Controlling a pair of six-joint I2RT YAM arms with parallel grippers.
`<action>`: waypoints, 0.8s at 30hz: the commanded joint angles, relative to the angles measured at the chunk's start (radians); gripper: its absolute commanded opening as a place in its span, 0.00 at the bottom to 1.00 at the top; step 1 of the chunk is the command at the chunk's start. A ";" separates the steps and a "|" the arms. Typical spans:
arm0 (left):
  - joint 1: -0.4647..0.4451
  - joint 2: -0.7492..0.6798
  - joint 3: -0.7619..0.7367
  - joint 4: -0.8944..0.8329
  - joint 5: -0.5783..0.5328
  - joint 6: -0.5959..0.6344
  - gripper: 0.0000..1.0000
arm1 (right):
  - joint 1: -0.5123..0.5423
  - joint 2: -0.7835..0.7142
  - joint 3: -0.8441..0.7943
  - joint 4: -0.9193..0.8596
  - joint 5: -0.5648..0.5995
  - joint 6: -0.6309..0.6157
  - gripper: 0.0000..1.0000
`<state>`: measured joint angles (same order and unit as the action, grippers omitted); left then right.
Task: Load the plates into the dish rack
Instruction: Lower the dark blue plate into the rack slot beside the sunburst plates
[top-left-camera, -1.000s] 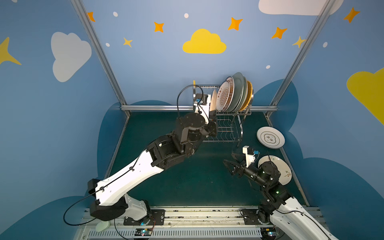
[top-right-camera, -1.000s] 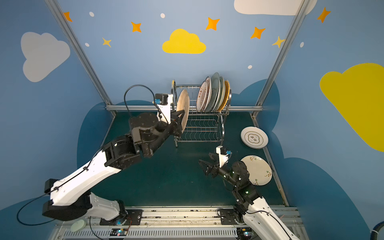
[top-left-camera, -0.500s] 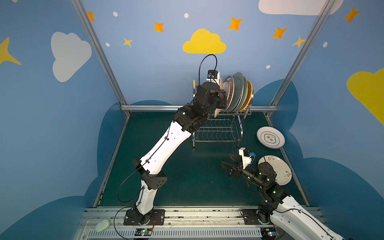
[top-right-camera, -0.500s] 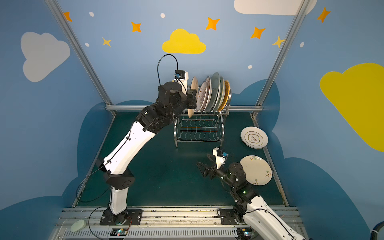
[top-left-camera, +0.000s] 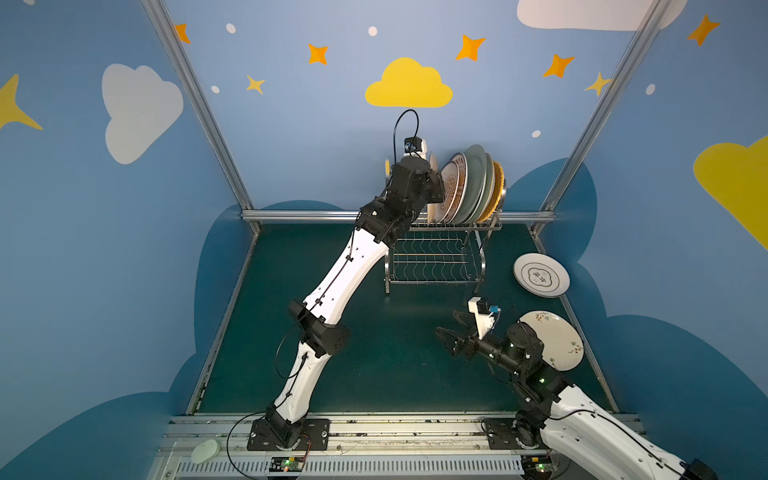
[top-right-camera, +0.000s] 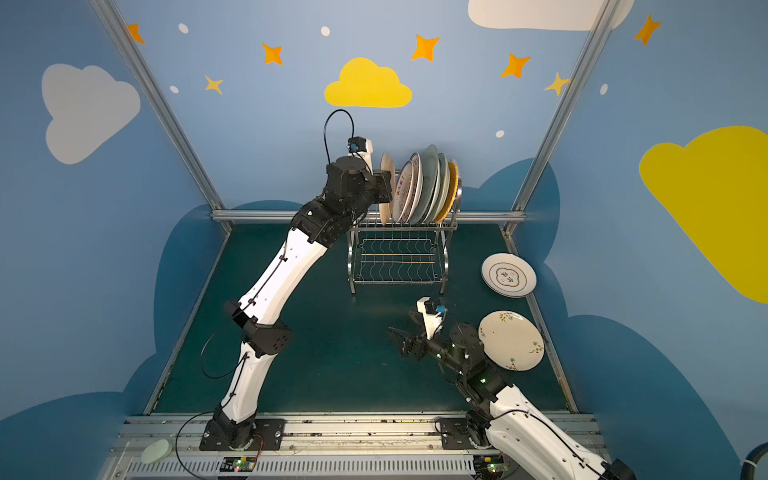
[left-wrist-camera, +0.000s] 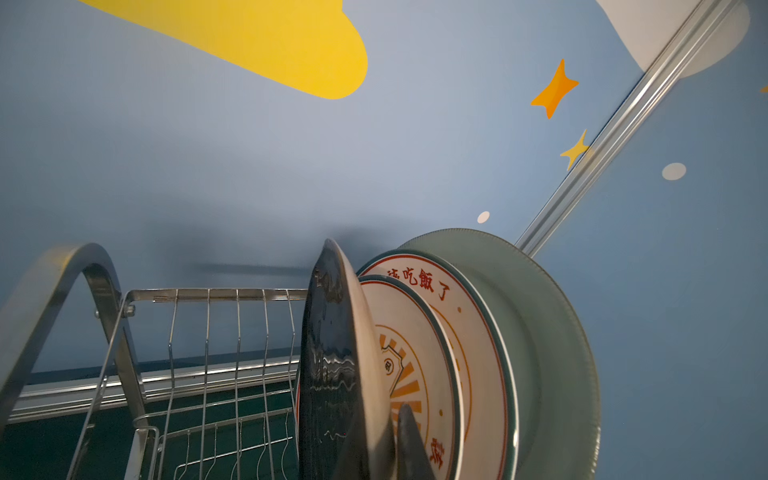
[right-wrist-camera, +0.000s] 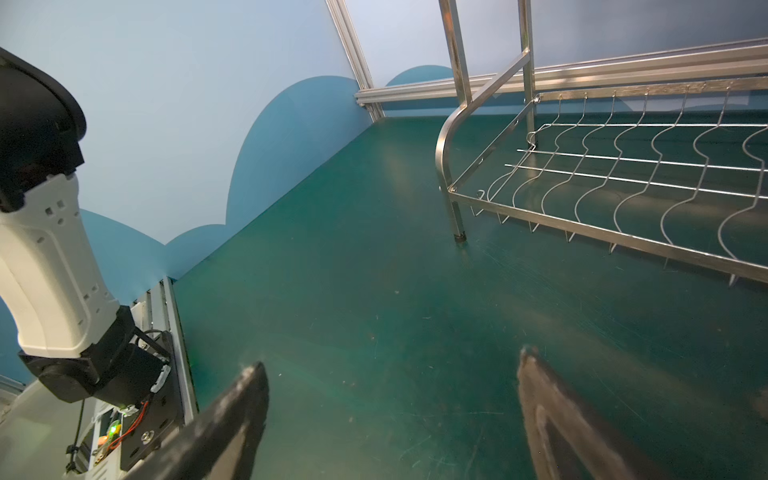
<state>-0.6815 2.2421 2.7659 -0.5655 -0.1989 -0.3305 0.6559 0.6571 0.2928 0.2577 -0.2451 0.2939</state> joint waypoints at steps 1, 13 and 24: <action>0.011 -0.016 0.046 0.118 -0.019 0.001 0.04 | 0.009 0.005 0.021 0.014 0.015 -0.016 0.91; 0.006 0.033 0.046 0.114 -0.089 0.062 0.04 | 0.014 0.001 0.028 -0.005 0.029 -0.020 0.91; -0.026 0.080 0.045 0.147 -0.167 0.141 0.04 | 0.017 0.004 0.037 -0.017 0.033 -0.019 0.91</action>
<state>-0.7013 2.3268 2.7716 -0.4984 -0.3050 -0.2569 0.6666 0.6632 0.2947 0.2485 -0.2234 0.2829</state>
